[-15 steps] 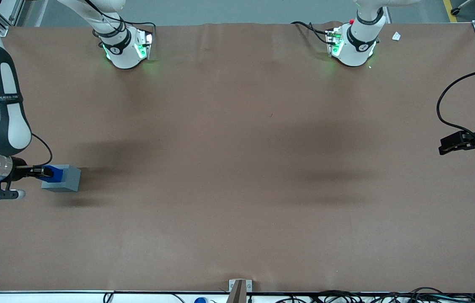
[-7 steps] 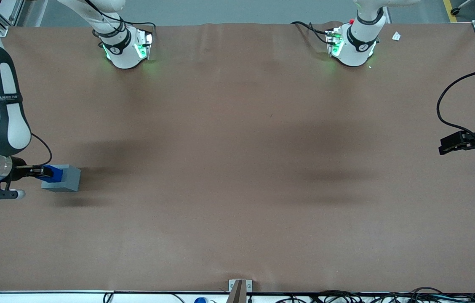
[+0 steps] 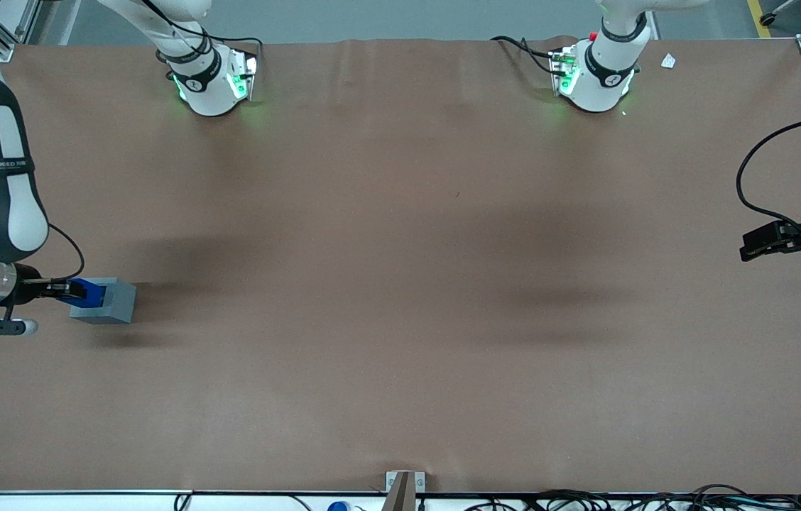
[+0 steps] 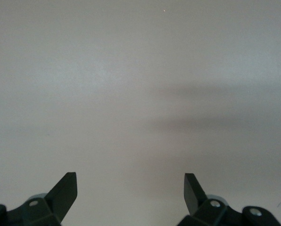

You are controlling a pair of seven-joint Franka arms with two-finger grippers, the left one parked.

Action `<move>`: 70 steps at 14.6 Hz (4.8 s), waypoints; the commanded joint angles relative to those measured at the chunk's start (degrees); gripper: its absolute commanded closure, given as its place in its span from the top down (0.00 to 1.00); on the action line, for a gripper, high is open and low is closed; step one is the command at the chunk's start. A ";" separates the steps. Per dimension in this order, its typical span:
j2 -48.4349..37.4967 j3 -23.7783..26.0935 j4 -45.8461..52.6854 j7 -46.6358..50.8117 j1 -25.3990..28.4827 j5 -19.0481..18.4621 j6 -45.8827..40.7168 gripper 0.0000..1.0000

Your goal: Insert blue part into gray base with right arm

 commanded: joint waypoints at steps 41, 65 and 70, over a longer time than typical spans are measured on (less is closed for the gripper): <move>-5.38 1.34 2.91 0.52 0.34 -0.15 -8.41 1.00; -42.05 1.78 -7.46 16.07 11.24 1.26 -24.94 1.00; -40.30 1.61 -2.97 16.07 11.33 1.17 -25.39 1.00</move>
